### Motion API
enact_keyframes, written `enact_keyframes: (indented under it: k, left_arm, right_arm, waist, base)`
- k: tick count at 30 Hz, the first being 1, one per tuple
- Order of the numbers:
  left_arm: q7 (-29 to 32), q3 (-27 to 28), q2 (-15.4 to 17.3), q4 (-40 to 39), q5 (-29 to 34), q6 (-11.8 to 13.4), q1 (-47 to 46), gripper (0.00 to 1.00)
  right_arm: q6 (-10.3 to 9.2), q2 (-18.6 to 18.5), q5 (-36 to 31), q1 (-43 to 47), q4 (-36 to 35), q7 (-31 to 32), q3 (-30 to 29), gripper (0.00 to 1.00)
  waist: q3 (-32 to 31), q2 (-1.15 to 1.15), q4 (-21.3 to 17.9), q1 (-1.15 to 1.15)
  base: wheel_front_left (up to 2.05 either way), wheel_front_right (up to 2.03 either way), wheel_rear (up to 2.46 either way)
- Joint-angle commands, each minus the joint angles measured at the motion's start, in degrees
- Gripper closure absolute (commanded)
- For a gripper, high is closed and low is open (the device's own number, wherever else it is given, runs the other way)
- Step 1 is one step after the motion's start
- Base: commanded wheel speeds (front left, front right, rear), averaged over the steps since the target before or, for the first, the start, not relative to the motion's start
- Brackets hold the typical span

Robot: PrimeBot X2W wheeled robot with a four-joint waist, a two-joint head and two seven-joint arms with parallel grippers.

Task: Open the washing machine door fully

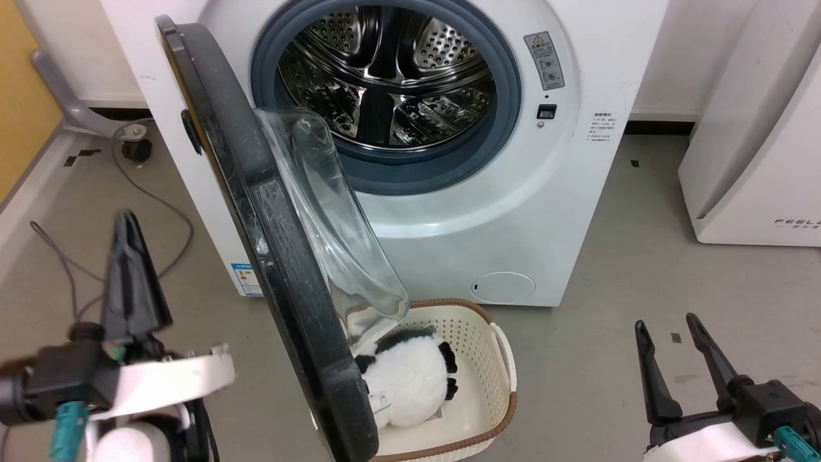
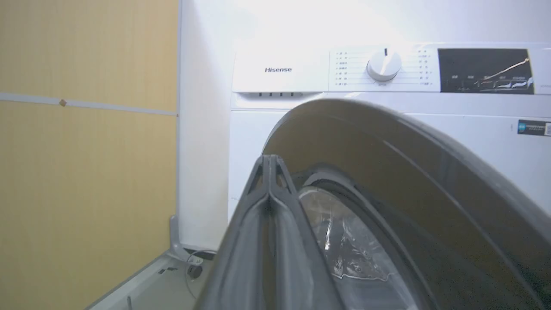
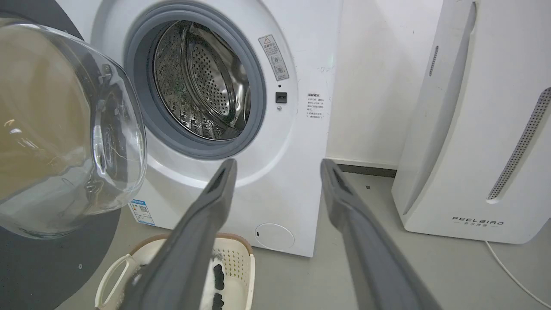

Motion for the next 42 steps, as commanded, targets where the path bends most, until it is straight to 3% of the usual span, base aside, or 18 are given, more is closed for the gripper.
enact_keyframes:
  k: [1,8,16,29,42]
  left_arm:
    - [-0.3,0.2,0.1,-2.3,-0.1,-0.7,-1.3,1.00]
    - [-0.3,-6.0,0.1,-11.4,-0.2,-1.7,-3.1,1.00]
    - [-0.3,-17.4,0.0,-14.6,-0.1,-3.5,-4.6,1.00]
    - [-0.3,-32.1,0.0,-12.6,2.9,-6.5,-2.4,1.00]
    - [-0.3,-39.6,1.1,-7.1,3.7,-7.4,3.3,1.00]
  right_arm:
    - [0.05,0.3,-0.1,1.1,-0.1,-0.2,0.0,0.00]
    - [0.05,0.3,0.0,1.6,-0.4,-0.2,-0.4,0.00]
    - [0.05,0.3,0.0,1.9,-0.6,-0.2,-0.5,0.00]
    - [0.05,0.3,0.3,2.4,-0.4,-0.2,-1.1,0.00]
    - [0.05,0.3,0.5,2.7,-0.2,-0.2,-1.6,0.00]
  waist:
    - [-0.2,0.00,-0.1,0.00]
    - [-0.8,0.00,-0.1,0.00]
    - [-1.3,0.00,0.0,0.00]
    - [-1.9,0.00,1.1,0.00]
    - [-1.9,0.00,3.1,0.00]
  base:
    - [0.00,0.00,0.00]
    - [0.00,0.00,0.00]
    - [0.00,0.00,0.00]
    - [0.00,0.00,0.00]
    - [0.00,0.00,0.00]
